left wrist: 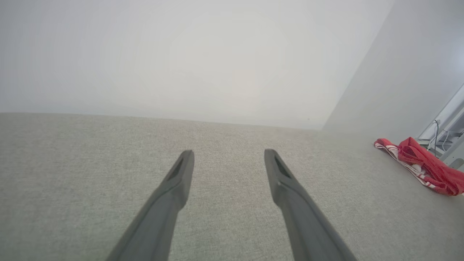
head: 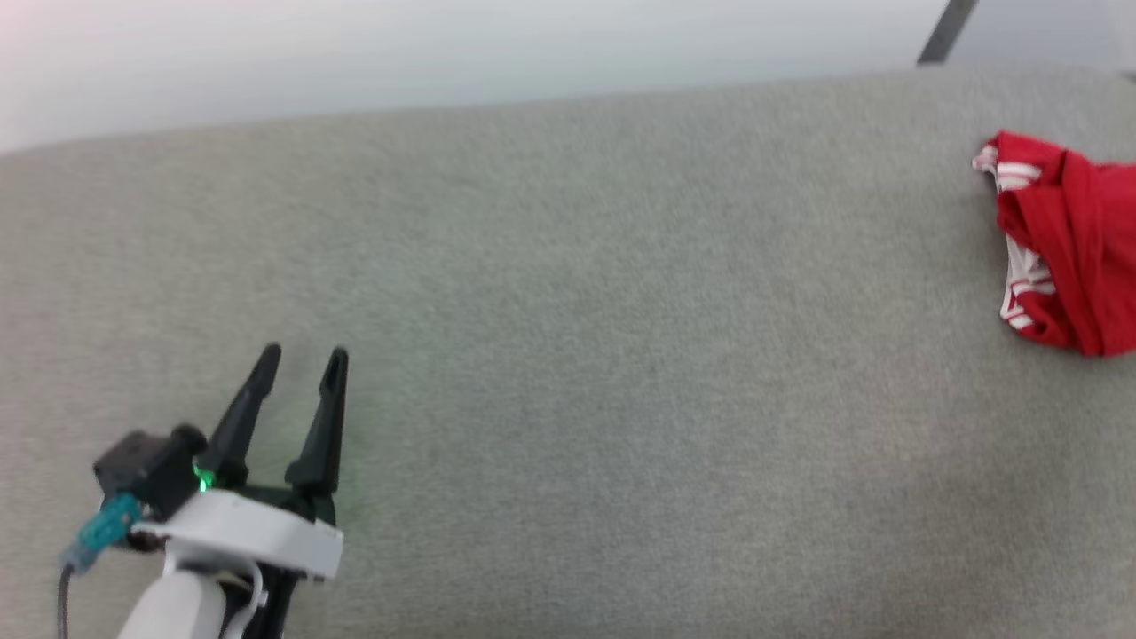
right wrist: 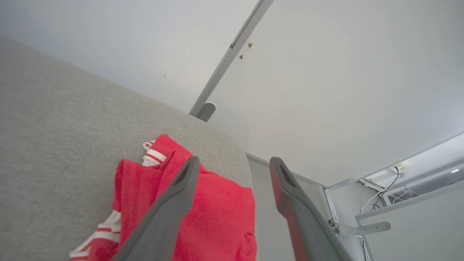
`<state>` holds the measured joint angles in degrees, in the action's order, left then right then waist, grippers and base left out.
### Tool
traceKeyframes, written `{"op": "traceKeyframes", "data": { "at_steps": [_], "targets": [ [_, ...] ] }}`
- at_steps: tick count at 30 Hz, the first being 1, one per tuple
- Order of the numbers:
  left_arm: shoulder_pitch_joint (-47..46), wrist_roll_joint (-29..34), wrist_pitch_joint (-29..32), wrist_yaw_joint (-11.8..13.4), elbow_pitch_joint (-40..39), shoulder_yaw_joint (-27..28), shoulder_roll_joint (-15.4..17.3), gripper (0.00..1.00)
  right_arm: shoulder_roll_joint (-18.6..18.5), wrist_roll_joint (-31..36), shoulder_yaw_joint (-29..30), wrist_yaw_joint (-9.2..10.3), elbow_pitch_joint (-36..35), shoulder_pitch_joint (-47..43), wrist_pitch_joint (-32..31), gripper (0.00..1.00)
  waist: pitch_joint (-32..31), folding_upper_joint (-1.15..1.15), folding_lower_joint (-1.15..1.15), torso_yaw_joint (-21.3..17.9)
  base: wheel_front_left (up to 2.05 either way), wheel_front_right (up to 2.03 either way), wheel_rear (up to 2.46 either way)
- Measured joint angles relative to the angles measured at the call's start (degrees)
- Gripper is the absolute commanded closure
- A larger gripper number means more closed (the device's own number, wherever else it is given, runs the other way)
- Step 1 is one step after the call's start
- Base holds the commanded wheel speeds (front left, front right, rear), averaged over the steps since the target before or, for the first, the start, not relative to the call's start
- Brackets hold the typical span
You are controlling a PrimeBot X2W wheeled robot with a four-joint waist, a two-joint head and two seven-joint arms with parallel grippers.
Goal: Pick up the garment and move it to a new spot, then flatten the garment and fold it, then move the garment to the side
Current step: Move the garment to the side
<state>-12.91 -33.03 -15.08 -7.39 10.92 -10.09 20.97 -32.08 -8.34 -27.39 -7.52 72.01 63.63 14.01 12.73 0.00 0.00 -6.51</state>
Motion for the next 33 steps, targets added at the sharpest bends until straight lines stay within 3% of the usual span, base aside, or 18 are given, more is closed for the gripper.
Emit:
{"op": "traceKeyframes", "data": {
  "at_steps": [5,21,33],
  "targets": [
    [3.78,0.43,-0.01,0.02,-0.1,1.76,-0.76,0.0,1.86,-0.55,1.94,0.0,-3.31,-4.81,0.89,0.0,-3.75,0.0,0.0,1.76,0.0,0.0,0.0],
    [14.3,0.49,0.0,1.15,-1.15,5.89,-0.77,0.0,6.62,-1.6,15.92,0.0,-26.07,-30.64,0.96,0.0,-13.35,0.0,0.0,9.12,0.0,0.0,0.0],
    [20.04,1.23,-0.01,1.43,-2.01,8.82,-0.93,0.0,13.26,1.69,24.84,0.0,-40.9,-48.44,0.94,0.0,-17.67,0.0,0.0,12.0,0.0,0.0,0.0]
  ]
}}
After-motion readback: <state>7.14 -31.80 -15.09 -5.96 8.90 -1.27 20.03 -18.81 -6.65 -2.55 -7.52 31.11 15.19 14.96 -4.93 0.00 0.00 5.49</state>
